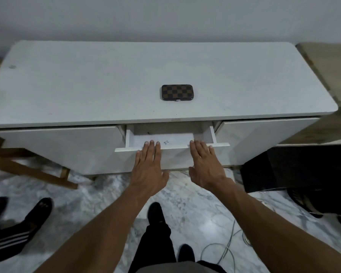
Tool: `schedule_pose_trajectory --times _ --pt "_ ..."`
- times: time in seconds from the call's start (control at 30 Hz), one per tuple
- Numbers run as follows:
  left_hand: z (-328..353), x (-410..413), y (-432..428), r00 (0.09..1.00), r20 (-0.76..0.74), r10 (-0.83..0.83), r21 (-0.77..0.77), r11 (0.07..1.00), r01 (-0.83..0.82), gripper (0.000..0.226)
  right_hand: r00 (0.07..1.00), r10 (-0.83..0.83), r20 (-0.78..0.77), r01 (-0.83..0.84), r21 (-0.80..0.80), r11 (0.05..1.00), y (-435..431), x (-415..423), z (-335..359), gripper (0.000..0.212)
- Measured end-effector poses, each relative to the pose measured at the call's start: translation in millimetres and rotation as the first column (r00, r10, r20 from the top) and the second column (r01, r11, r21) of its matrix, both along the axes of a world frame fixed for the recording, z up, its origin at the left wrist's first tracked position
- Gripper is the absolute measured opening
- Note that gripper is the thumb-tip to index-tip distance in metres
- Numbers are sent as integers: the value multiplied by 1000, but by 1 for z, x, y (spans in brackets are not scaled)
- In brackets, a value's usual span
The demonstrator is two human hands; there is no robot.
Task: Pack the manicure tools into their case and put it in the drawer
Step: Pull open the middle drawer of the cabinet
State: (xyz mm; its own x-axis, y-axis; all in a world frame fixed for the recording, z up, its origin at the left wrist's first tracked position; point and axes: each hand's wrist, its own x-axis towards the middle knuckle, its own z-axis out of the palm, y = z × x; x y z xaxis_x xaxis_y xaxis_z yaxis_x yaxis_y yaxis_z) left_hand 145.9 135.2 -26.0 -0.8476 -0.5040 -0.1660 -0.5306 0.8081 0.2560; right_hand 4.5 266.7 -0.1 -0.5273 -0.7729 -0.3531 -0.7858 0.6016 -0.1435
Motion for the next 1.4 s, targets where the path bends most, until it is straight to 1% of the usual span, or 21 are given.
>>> schedule_pose_trajectory --times 0.07,0.2,0.3,0.37,0.47,0.57,0.8,0.93,1.13,1.27,1.33,1.4 --pt "0 17 20 1000 13 11 7 1000 -11 95 1000 0 0 0 8 1000 16 17 0 85" --pt "4 42 53 994 106 39 18 999 -42 99 1000 -10 24 10 23 1000 47 47 -1 91" --pt "8 56 68 988 147 43 22 999 -47 99 999 -6 53 4 36 999 61 62 2 92" --pt "10 63 75 985 166 41 58 997 -52 98 998 3 66 -6 51 999 69 68 4 92" --pt "12 71 83 984 171 47 104 992 -66 98 997 0 75 -4 54 999 78 76 6 91" --pt "11 78 90 987 158 31 110 993 -49 98 997 -18 80 14 49 999 85 84 6 90" --pt "14 81 84 985 173 0 184 982 -32 99 990 -61 124 55 51 997 82 85 9 88" --pt "12 82 83 982 186 -16 179 984 -18 103 991 -68 112 60 76 995 82 87 6 89" --pt "17 85 80 978 203 -50 194 981 10 102 996 -53 71 45 107 993 82 87 0 90" --pt "20 85 77 974 213 -82 188 981 41 98 996 -77 52 70 121 990 78 93 1 88" --pt "22 86 76 970 218 -107 161 984 72 92 994 -91 58 83 130 988 75 93 2 87" --pt "26 84 71 969 222 -109 175 982 71 84 993 -101 63 91 149 985 73 90 3 84"
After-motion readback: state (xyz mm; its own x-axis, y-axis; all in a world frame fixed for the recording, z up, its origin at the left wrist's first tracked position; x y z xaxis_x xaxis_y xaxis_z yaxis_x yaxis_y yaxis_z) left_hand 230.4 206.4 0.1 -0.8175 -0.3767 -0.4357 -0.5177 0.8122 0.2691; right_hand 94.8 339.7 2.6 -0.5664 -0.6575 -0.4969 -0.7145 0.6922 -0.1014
